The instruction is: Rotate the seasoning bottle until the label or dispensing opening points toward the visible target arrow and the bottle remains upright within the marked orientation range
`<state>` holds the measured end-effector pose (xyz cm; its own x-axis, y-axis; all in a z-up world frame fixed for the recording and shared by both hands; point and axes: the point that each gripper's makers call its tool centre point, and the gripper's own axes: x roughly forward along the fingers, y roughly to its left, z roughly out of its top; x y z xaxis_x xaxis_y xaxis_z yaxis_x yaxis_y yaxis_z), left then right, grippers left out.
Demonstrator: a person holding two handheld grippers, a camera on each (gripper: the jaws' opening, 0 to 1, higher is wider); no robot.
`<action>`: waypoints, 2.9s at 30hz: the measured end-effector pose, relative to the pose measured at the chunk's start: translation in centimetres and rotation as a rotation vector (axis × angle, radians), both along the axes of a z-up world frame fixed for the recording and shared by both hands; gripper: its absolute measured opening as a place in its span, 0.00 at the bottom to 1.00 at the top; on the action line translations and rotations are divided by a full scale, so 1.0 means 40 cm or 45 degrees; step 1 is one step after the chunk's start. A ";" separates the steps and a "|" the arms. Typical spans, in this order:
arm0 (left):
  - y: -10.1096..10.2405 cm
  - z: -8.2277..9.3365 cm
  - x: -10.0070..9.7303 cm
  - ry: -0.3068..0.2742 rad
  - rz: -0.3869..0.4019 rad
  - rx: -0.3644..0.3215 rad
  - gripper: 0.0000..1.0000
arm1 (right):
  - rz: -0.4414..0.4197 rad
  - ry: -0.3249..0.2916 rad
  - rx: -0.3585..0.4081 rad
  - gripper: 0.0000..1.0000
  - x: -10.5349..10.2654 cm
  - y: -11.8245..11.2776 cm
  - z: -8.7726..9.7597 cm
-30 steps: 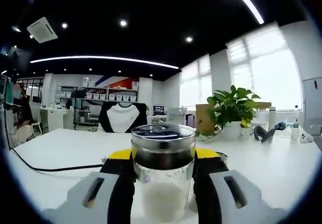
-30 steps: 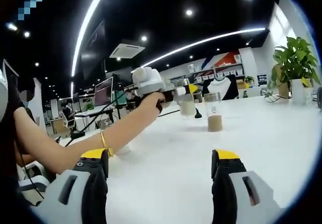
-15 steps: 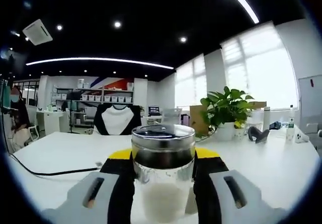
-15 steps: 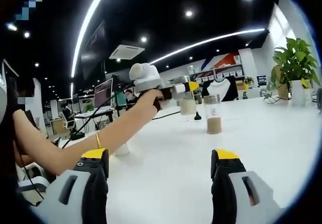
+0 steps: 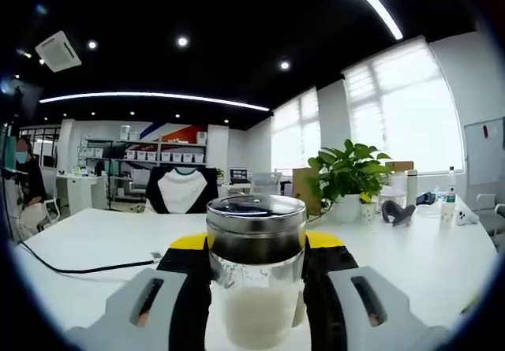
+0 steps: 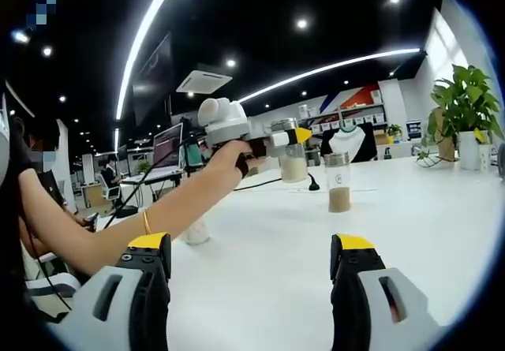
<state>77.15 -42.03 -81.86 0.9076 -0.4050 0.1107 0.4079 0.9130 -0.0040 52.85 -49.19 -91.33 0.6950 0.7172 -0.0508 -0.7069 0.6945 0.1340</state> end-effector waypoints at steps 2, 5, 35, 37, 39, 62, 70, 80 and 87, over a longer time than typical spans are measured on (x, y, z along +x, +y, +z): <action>0.004 -0.005 -0.009 0.002 0.008 0.006 0.45 | -0.005 -0.003 0.002 0.84 -0.002 -0.003 0.002; 0.008 -0.011 -0.022 0.009 0.007 0.003 0.45 | -0.002 -0.015 0.012 0.83 -0.014 -0.002 0.009; -0.014 -0.094 -0.335 0.006 -0.082 0.027 0.45 | 0.076 -0.066 0.035 0.81 -0.173 0.065 0.047; -0.018 -0.102 -0.369 0.004 -0.094 0.026 0.45 | 0.068 -0.070 0.059 0.78 -0.182 0.060 0.053; -0.024 -0.108 -0.399 -0.001 -0.109 0.027 0.45 | 0.053 -0.073 0.061 0.78 -0.182 0.054 0.055; -0.030 -0.188 -0.537 0.057 -0.218 0.008 0.46 | 0.066 -0.111 0.129 0.68 -0.199 0.063 0.122; -0.031 -0.196 -0.567 0.043 -0.215 0.027 0.45 | 0.055 -0.098 0.091 0.67 -0.183 0.064 0.108; -0.046 -0.174 -0.610 0.005 -0.260 0.017 0.45 | 0.056 -0.093 0.087 0.67 -0.177 0.069 0.107; -0.056 -0.167 -0.644 -0.003 -0.296 0.022 0.45 | 0.058 -0.098 0.083 0.66 -0.181 0.071 0.108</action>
